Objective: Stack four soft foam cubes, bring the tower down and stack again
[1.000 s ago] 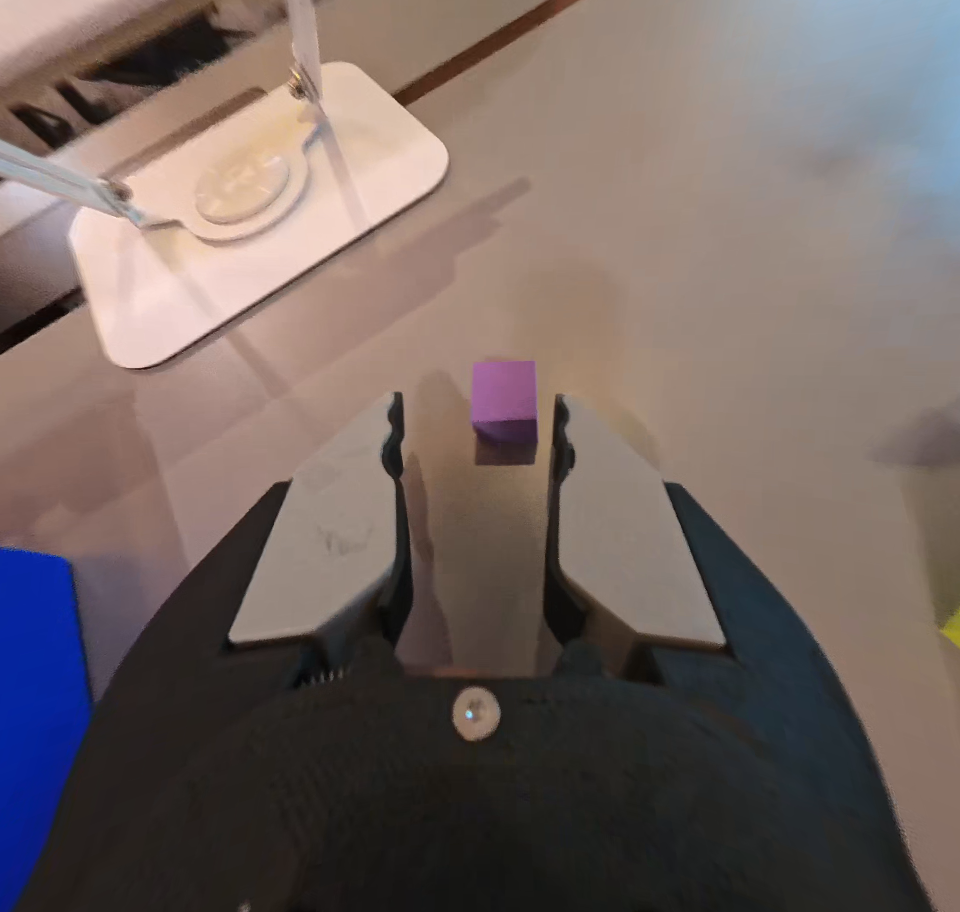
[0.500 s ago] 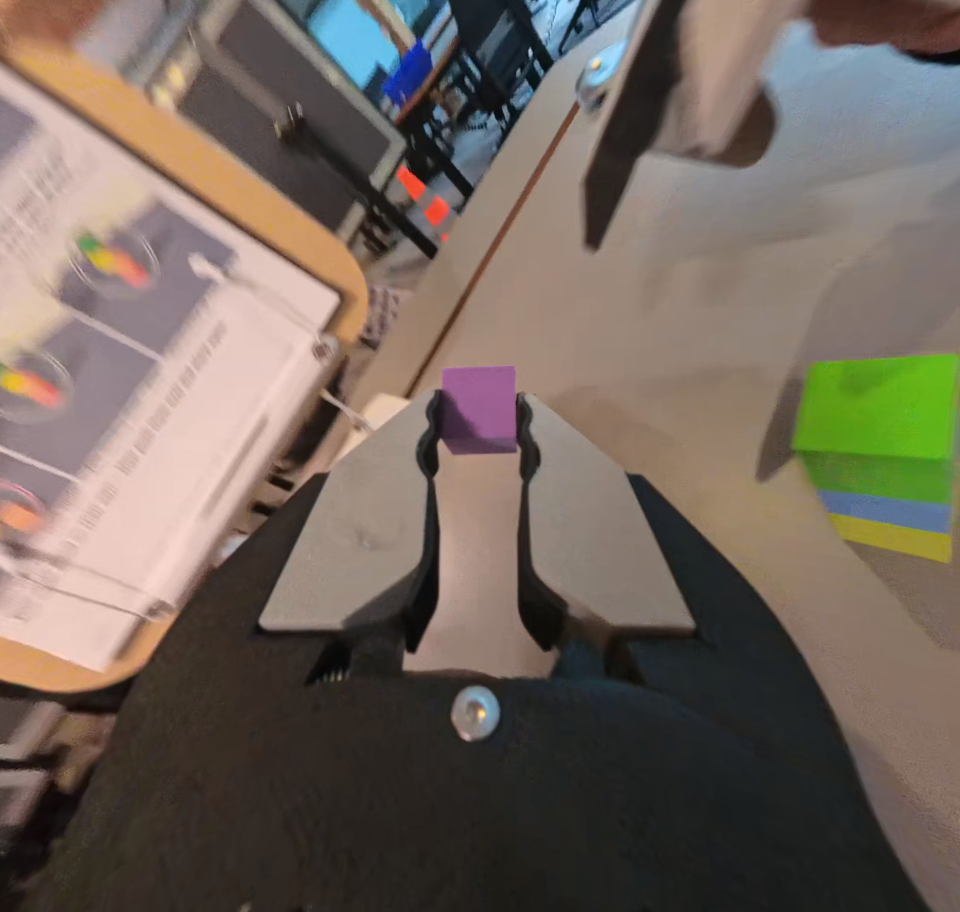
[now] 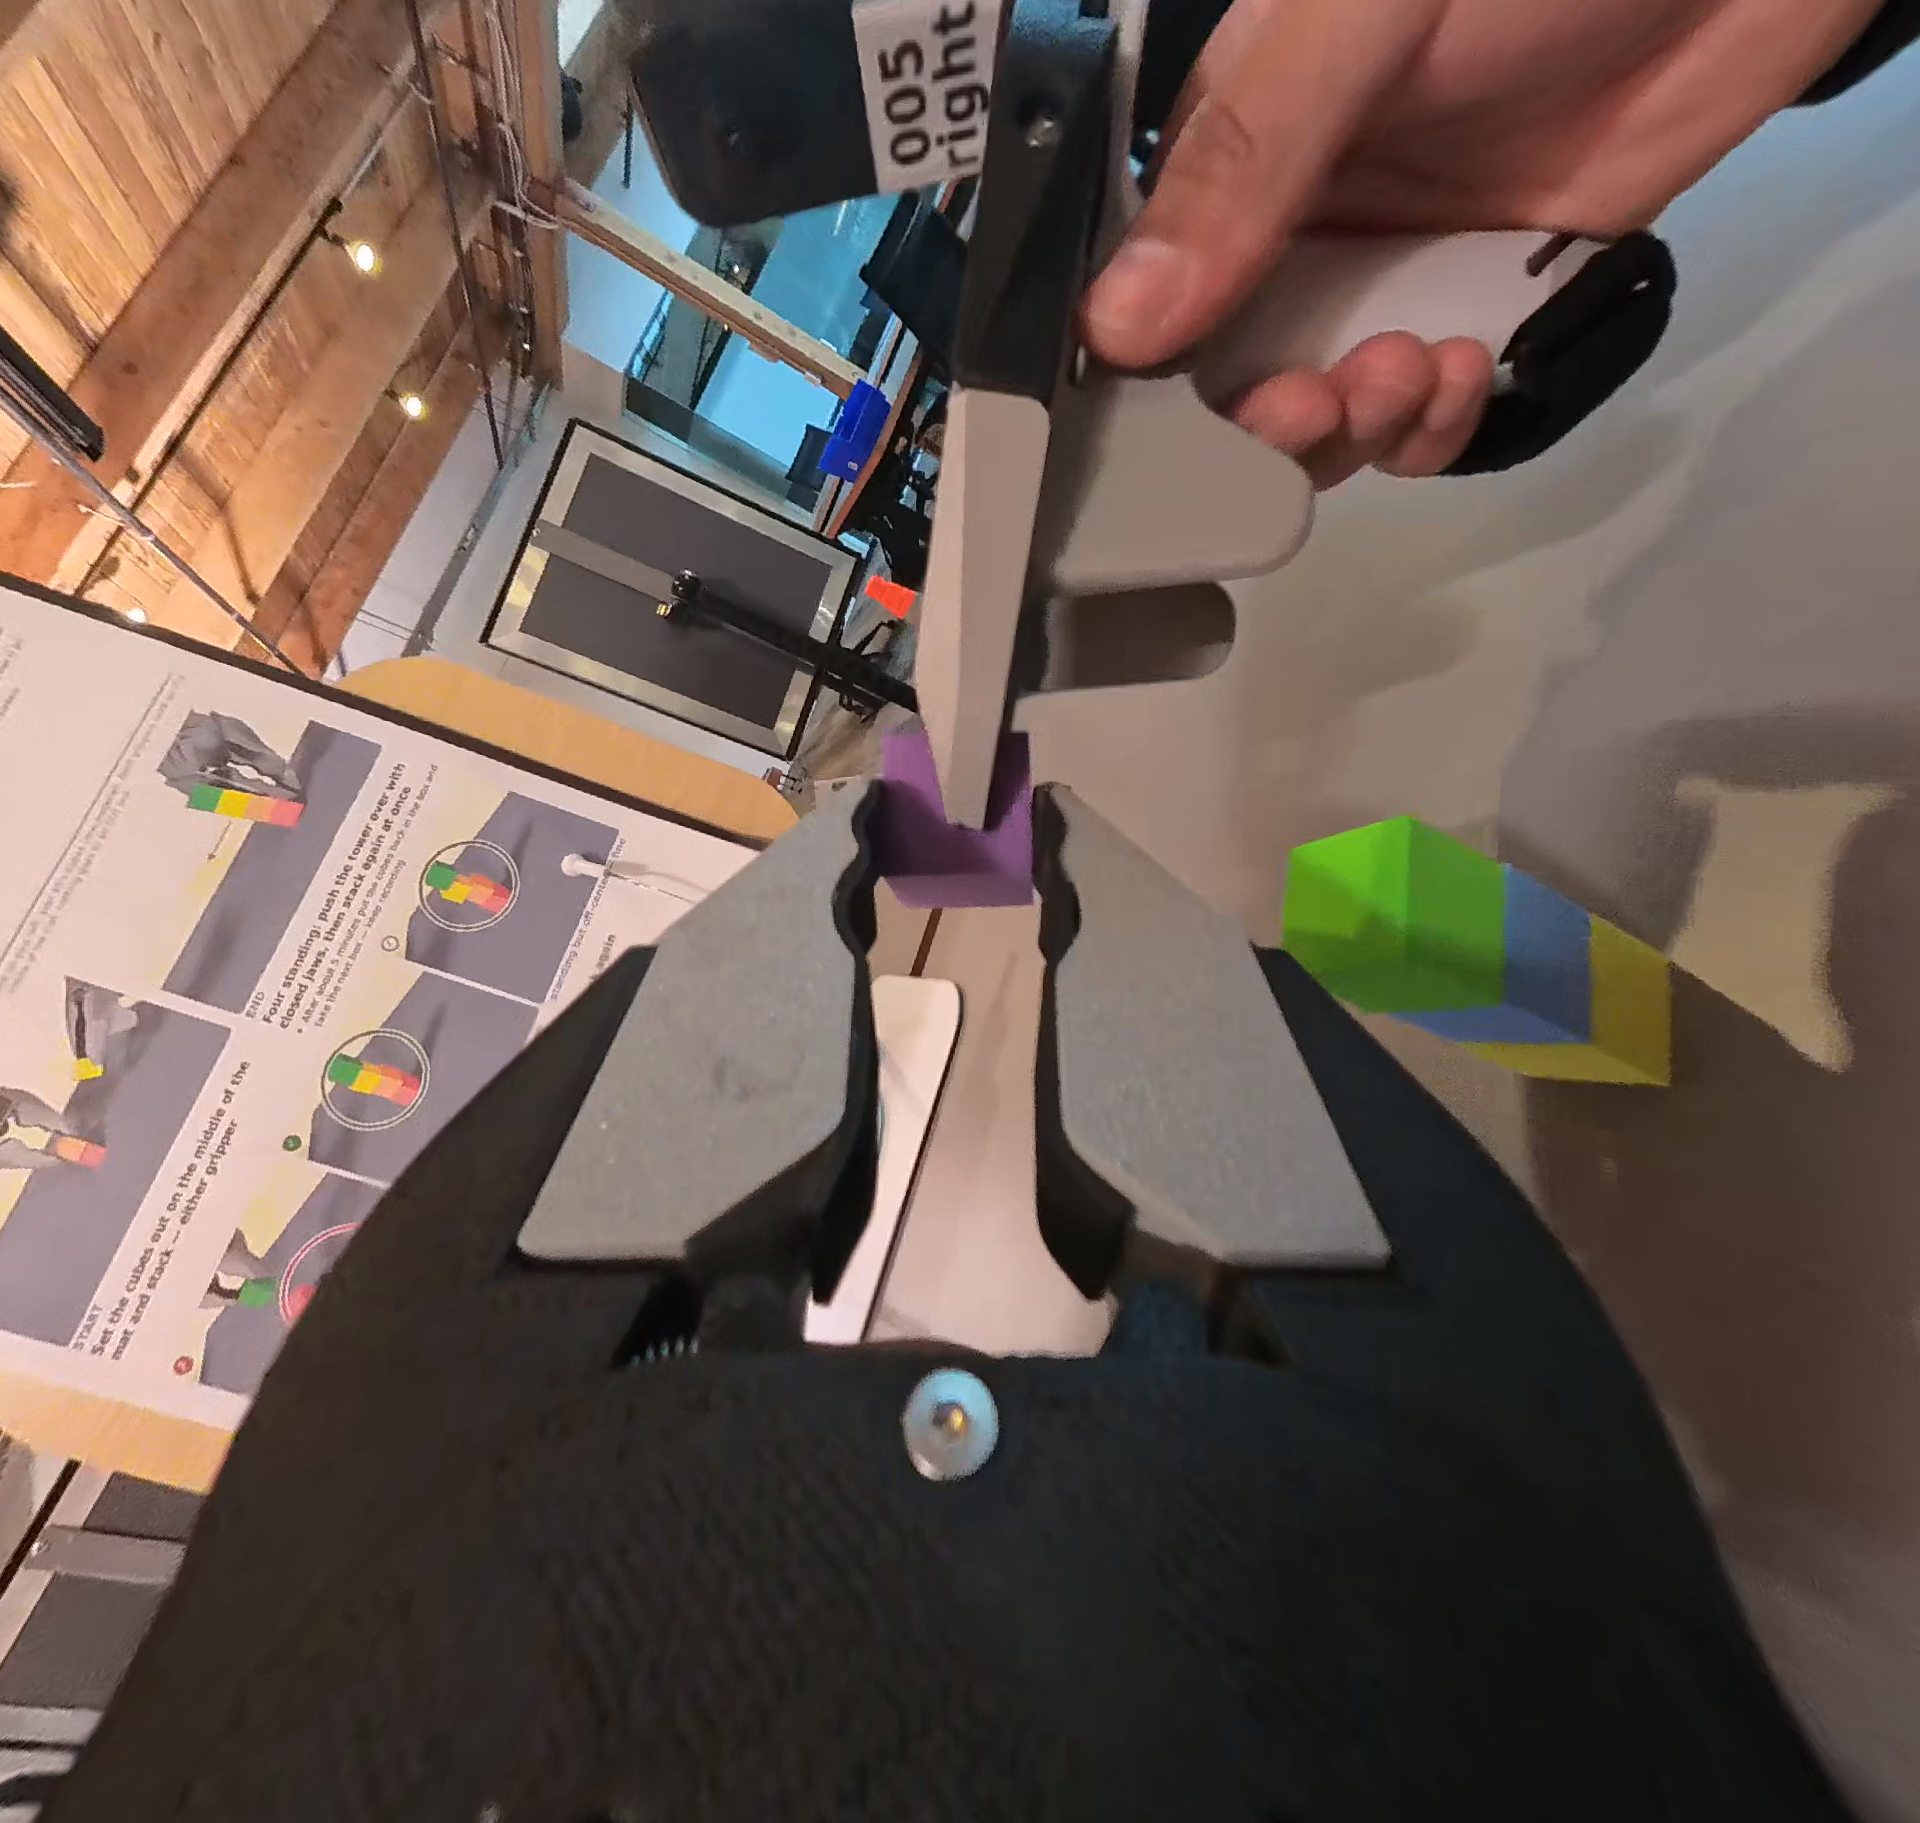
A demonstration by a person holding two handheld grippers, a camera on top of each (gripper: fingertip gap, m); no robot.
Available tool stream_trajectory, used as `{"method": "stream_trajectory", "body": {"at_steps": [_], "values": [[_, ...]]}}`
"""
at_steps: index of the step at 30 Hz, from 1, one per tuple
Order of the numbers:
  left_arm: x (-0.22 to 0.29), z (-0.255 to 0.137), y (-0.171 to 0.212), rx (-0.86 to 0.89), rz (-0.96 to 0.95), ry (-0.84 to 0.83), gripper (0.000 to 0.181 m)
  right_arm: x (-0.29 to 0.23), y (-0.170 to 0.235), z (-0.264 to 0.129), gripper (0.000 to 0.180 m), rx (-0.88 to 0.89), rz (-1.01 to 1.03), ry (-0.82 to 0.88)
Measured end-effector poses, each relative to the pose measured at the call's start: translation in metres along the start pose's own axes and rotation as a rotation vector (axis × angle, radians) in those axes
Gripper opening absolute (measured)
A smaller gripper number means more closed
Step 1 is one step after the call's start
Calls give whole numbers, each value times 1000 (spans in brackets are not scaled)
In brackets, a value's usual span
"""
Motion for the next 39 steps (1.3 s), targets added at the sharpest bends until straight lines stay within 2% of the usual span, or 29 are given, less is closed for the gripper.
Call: {"method": "stream_trajectory", "body": {"at_steps": [6,18,24,27,32,36,39], "values": [[-9,0,-3,5,-30,-54,26,1,-9,1,25,5,-90,87],[-20,5,-7,2,-81,-195,26,6,-20,-5,25,163,-13,105],[-18,7,-6,2,-123,-182,26,8,-19,-6,24,168,-6,107],[-13,7,-6,6,-182,-135,26,8,-16,-8,24,122,-31,106],[-4,-1,0,-10,-398,78,33,8,-15,-17,24,77,-83,107],[10,-14,29,-122,-571,315,42,-2,-15,-29,24,0,-193,44],[5,-17,50,-182,-737,369,42,-10,-15,-34,24,-87,-320,6]]}}
Point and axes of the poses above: each gripper's, where its closed fingertips meet, z out along the fingers, y out of its underside, x = y × z across the jaws, the point moved 1 cm from there along -z, back along the fingers, and after that the axes turned 14 degrees about -z, right-handed, at the moved point
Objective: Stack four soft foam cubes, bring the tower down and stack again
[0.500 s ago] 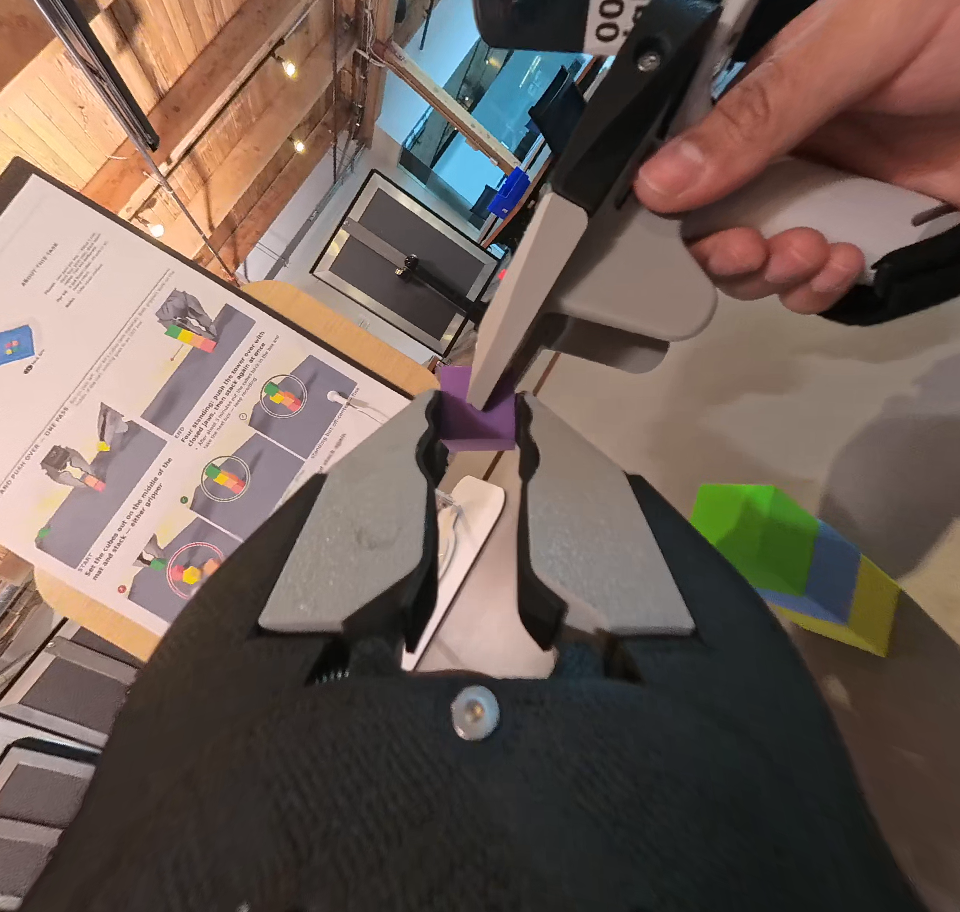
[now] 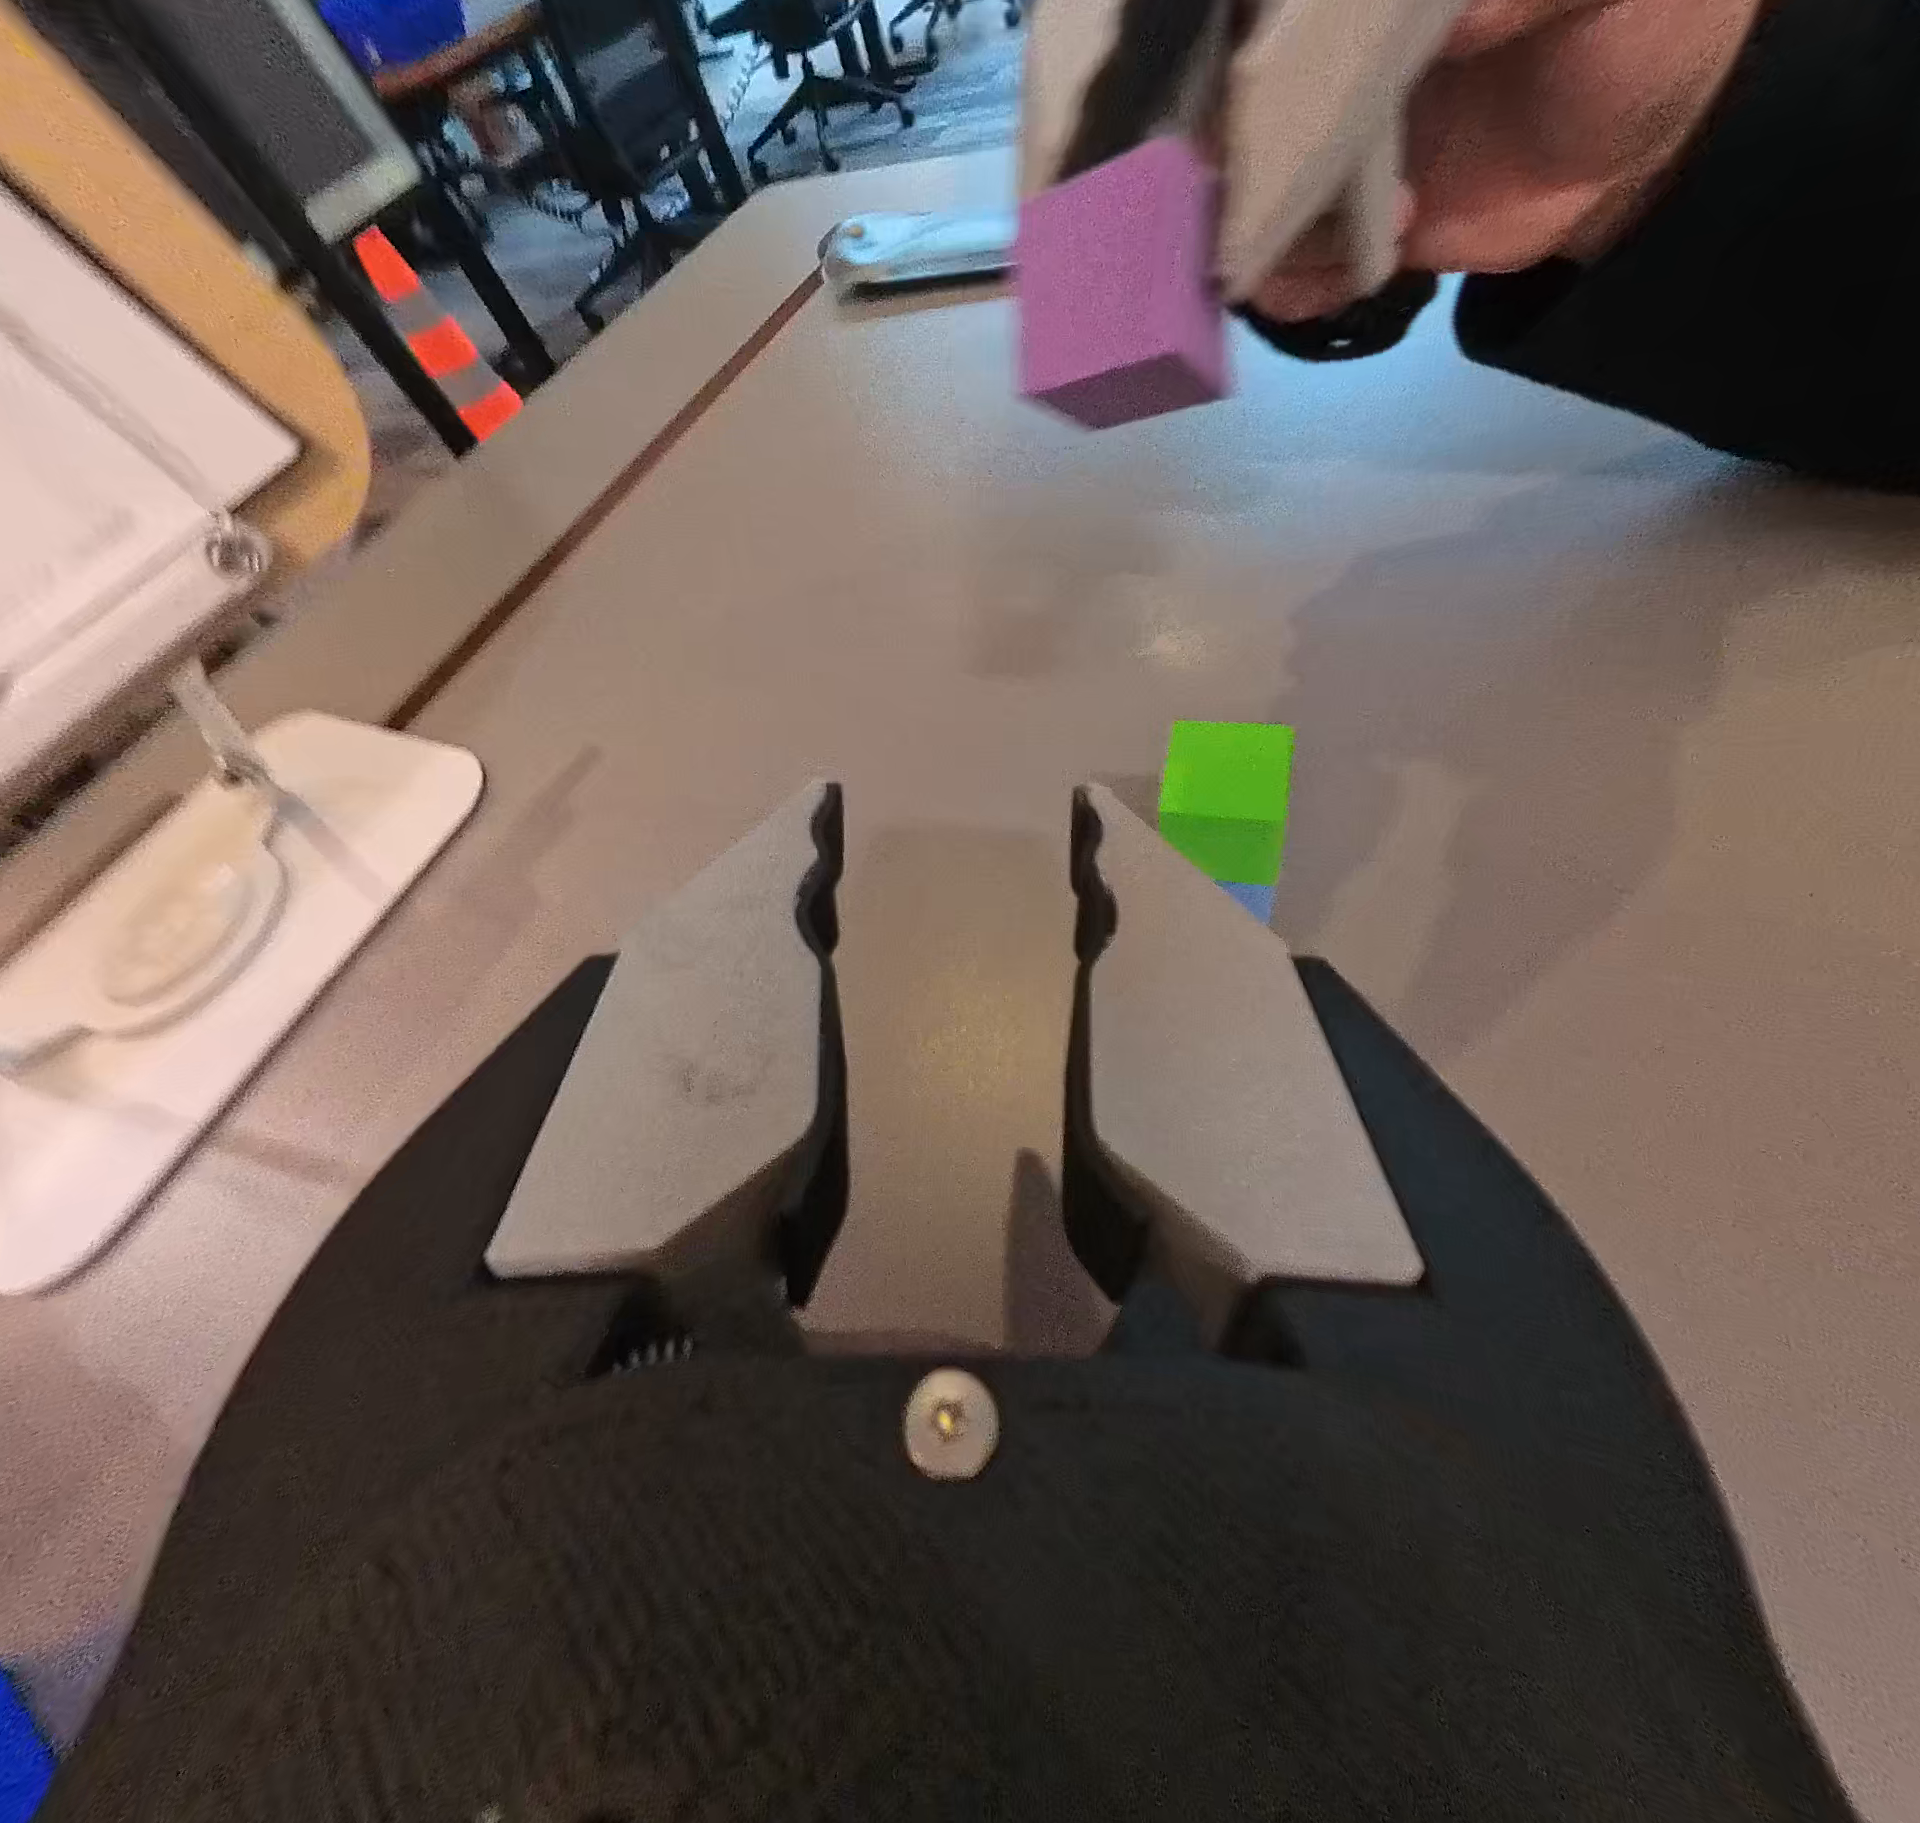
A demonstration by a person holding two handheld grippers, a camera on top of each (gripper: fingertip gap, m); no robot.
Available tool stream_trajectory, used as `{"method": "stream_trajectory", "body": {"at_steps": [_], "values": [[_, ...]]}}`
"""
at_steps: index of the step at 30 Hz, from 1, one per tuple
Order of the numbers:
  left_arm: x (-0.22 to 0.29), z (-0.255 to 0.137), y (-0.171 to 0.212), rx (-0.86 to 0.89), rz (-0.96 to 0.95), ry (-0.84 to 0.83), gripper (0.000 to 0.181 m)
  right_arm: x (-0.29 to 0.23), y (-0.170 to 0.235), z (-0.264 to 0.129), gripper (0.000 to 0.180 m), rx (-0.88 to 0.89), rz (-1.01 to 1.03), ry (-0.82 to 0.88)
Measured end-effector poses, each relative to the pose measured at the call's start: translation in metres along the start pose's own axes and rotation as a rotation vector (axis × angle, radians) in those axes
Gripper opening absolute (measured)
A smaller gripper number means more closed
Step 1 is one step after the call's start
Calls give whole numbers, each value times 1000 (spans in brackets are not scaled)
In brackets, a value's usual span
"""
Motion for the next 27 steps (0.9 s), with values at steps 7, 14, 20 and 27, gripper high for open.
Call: {"method": "stream_trajectory", "body": {"at_steps": [7,14,20,27], "values": [[-55,3,33,-123,-258,-187,30,-22,18,21,24,-323,-196,-183],[-68,11,58,-237,-241,-274,30,-24,51,40,24,-624,-293,-255],[-66,12,57,-243,-216,-280,31,-21,44,39,24,-616,-291,-250],[-66,14,61,-265,-200,-289,31,-28,38,35,24,-642,-308,-245]]}}
Point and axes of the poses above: each gripper's, where its closed fingertips meet, z out along the fingers, y out of its underside, x = y × z across the jaws, the point moved 1 cm from there along -z, back along the fingers, and after that the axes turned 14 degrees about -z, right-handed, at the moved point
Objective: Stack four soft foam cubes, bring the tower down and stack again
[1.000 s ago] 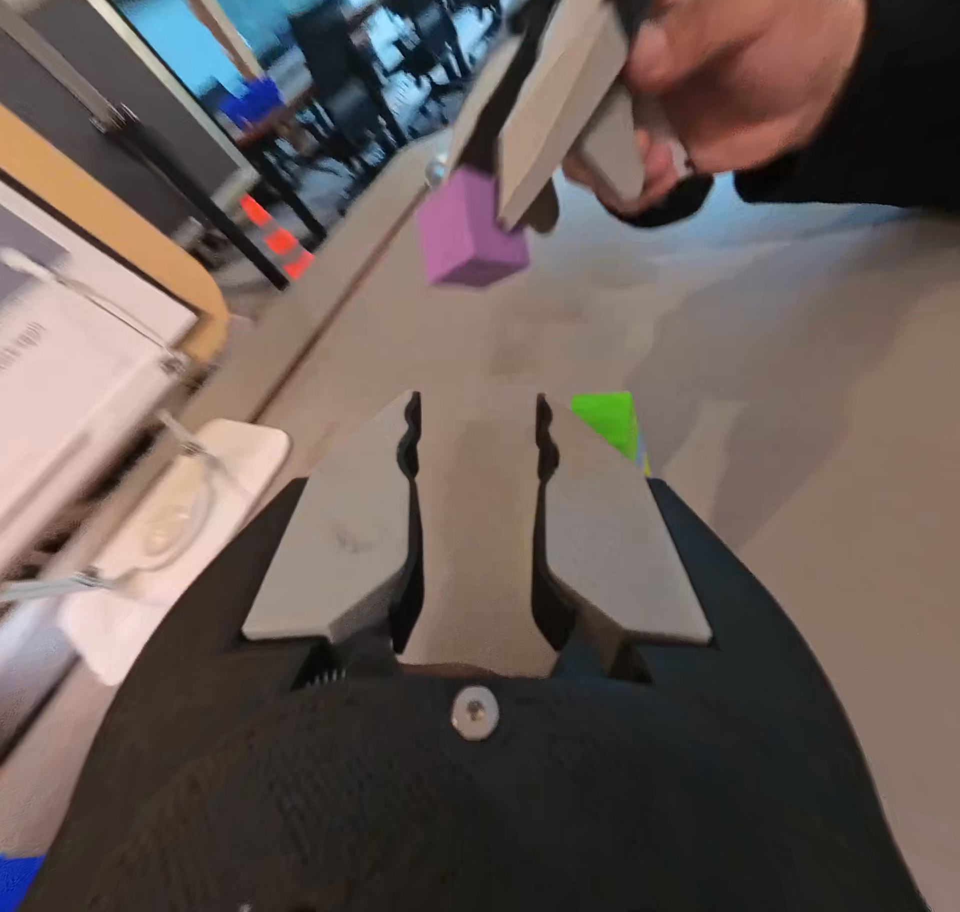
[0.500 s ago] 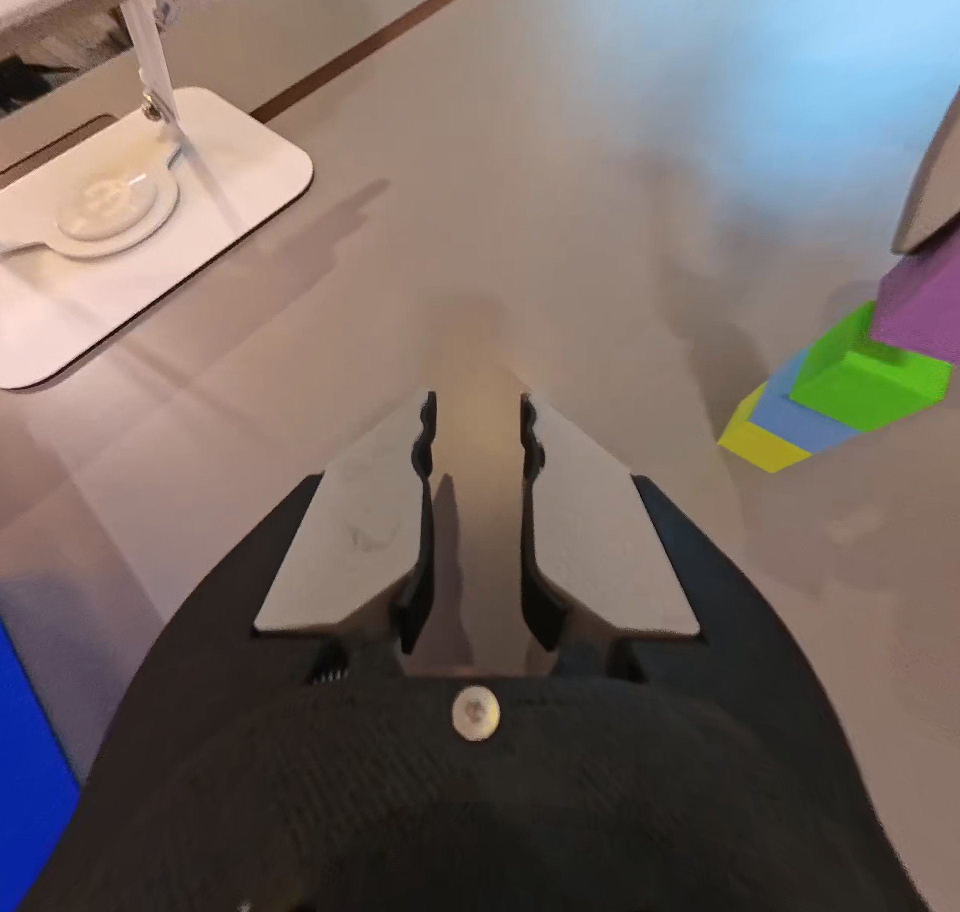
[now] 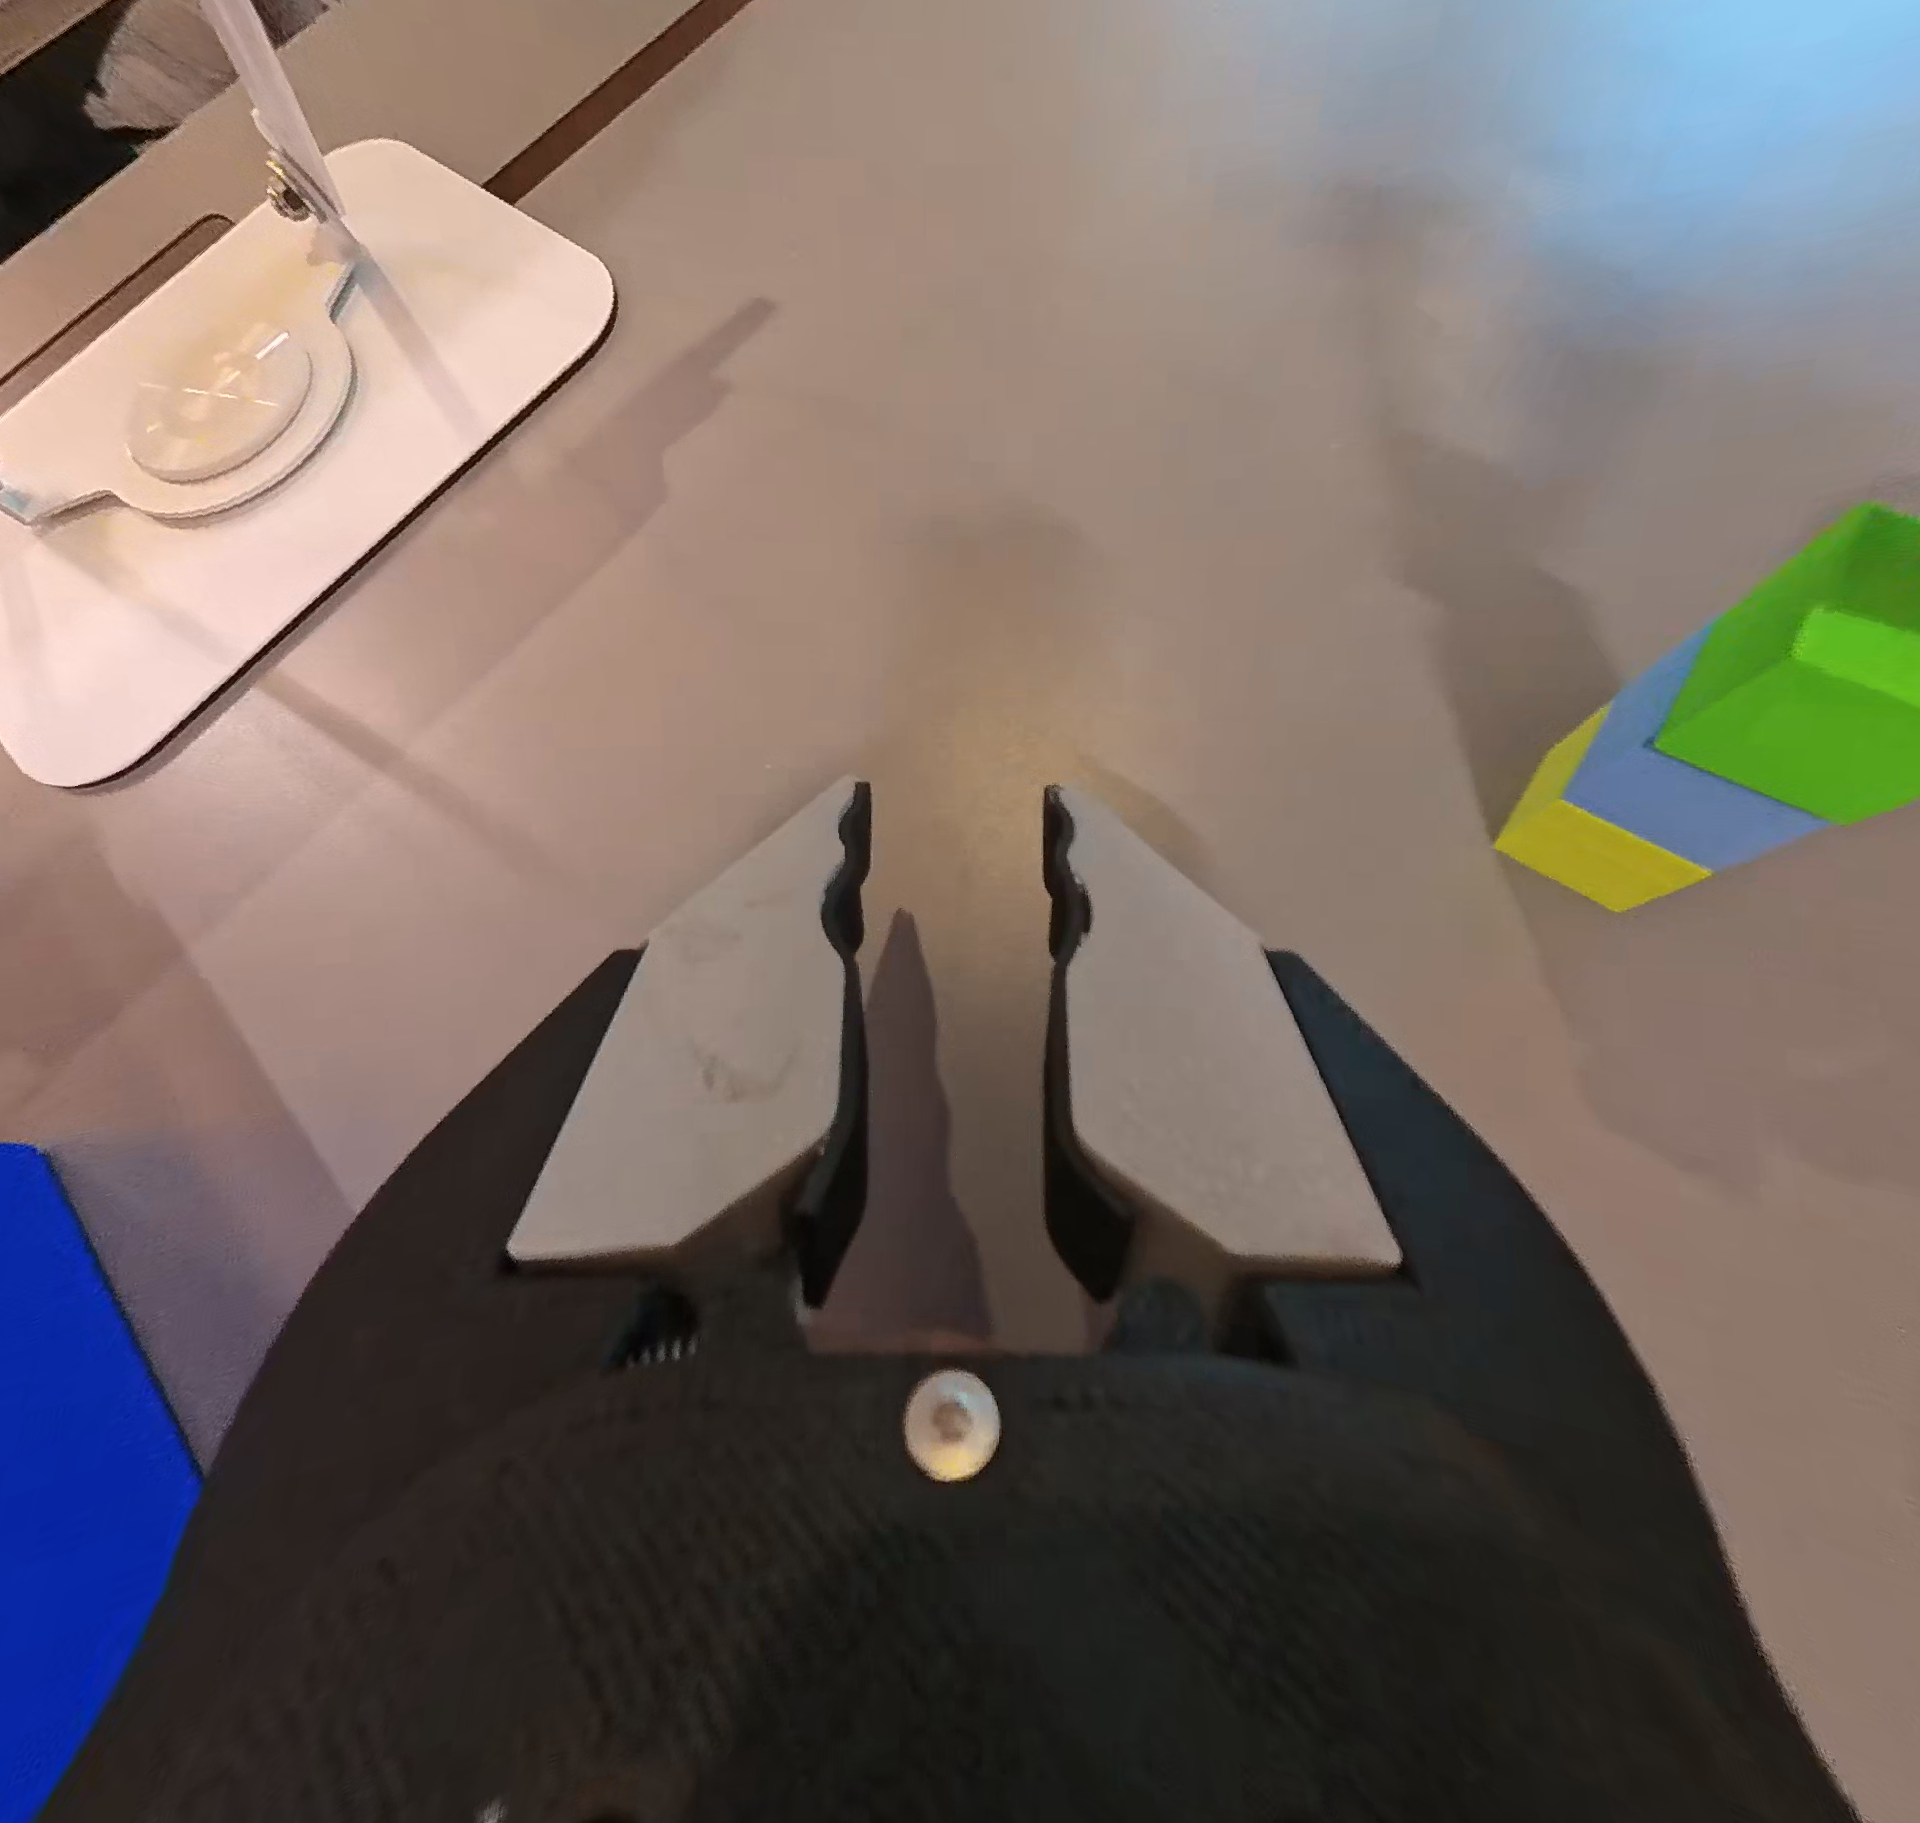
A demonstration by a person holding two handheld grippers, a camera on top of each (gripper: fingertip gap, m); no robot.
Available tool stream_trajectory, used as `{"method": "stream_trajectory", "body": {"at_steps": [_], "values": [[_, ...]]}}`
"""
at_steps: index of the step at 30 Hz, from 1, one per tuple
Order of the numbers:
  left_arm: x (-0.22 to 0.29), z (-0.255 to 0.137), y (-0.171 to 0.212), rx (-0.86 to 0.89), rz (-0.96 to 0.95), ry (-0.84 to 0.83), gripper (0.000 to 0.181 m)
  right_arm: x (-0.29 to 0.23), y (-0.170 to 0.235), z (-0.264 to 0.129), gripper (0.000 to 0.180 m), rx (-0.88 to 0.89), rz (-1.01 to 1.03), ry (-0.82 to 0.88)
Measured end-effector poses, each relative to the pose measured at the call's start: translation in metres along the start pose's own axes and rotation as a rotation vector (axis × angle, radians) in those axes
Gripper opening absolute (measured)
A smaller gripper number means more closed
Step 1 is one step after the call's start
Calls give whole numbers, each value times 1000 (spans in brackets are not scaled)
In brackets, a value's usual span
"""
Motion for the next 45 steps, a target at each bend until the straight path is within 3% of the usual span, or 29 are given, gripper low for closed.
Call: {"method": "stream_trajectory", "body": {"at_steps": [29,32,37,40,43,44,45], "values": [[0,2,3,-19,9,-5,31,-5,11,13,25,-93,7,-12],[1,3,5,-28,6,2,33,-3,15,18,45,-124,-4,3],[1,4,10,-52,-3,14,37,0,7,9,49,-55,16,14],[2,6,13,-72,7,11,37,7,4,-2,41,-19,20,84],[2,8,15,-84,13,7,37,-6,-9,-12,20,114,-14,85],[3,8,16,-84,11,8,37,-19,-16,-14,2,197,-52,48],[2,9,16,-85,8,9,37,-35,-20,-14,0,257,-97,-10]]}}
Point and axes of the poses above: each gripper's, where its closed fingertips meet, z out along the fingers, y out of its underside, x = y × z across the jaws, the point moved 1 cm from there along -z, back along the fingers, and after that the axes turned 14 degrees about -z, right-handed, at the moved point
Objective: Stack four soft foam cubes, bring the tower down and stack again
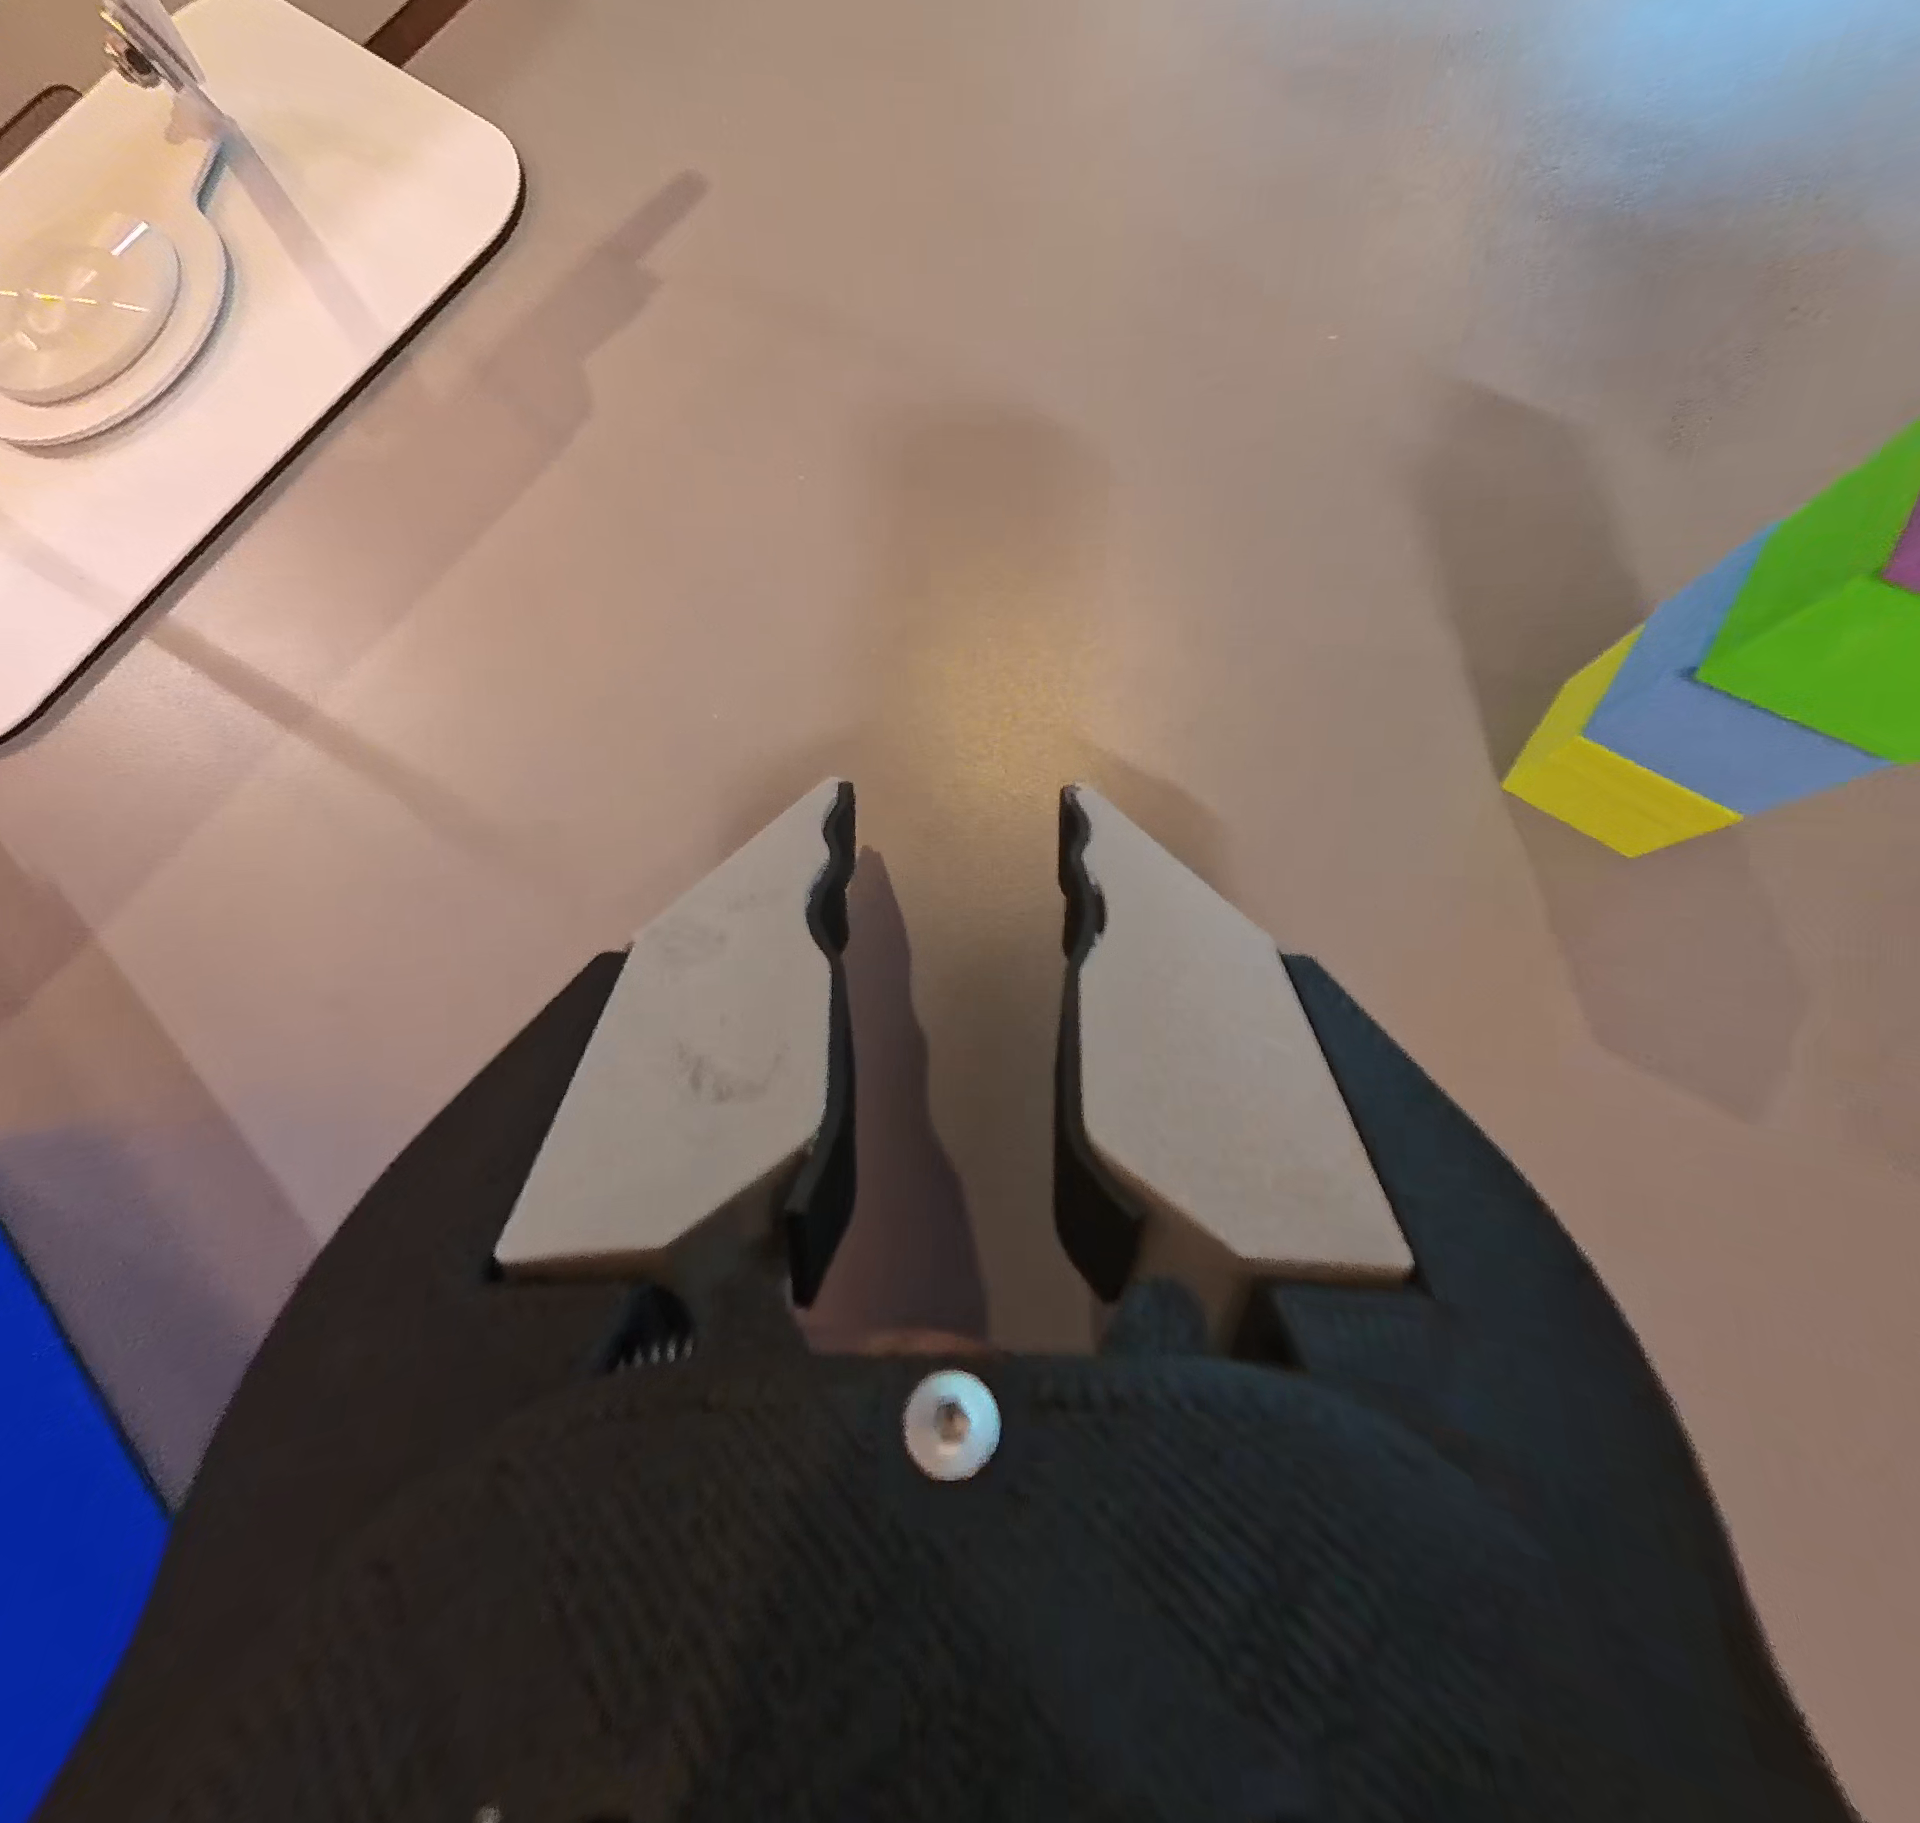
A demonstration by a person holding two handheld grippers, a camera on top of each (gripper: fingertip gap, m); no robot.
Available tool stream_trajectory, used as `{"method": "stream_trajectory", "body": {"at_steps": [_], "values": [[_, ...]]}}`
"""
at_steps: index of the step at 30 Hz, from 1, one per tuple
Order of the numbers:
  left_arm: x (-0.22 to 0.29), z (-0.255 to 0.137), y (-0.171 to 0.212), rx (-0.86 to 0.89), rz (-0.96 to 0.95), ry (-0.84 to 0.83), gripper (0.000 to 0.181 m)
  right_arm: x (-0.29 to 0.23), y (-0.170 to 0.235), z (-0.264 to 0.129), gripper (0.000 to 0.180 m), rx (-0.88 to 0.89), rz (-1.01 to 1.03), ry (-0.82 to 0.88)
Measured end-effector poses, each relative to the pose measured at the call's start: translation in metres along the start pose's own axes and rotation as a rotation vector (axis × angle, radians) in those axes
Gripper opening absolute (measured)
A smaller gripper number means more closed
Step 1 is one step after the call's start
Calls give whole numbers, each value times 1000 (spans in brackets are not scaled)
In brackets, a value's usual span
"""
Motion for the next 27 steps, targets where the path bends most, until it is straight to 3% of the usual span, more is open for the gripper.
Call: {"method": "stream_trajectory", "body": {"at_steps": [2,5,9,11,13,16,19,27], "values": [[0,2,1,-7,-4,0,37,-32,10,9,0,-41,7,-162],[-2,5,5,-25,-4,-6,37,-46,25,34,0,-123,19,-201],[-5,5,7,-31,-21,-14,37,-23,54,59,0,-271,77,-45],[-7,5,7,-29,-29,-15,37,13,70,54,0,-351,88,173],[-7,5,7,-31,-31,-13,37,46,65,37,0,-293,121,384],[-7,5,8,-35,-27,-15,37,58,42,17,0,-123,151,463],[-7,5,8,-35,-33,-13,37,69,42,-2,1,-87,178,555],[-6,5,7,-32,-21,-16,36,80,99,-8,2,-144,383,608]]}}
Point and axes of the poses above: each gripper's, where its closed fingertips meet, z out along the fingers, y out of its underside, x = y × z across the jaws, the point moved 1 cm from there along -z, back along the fingers, and after that the axes turned 14 degrees about -z, right-handed, at the moved point
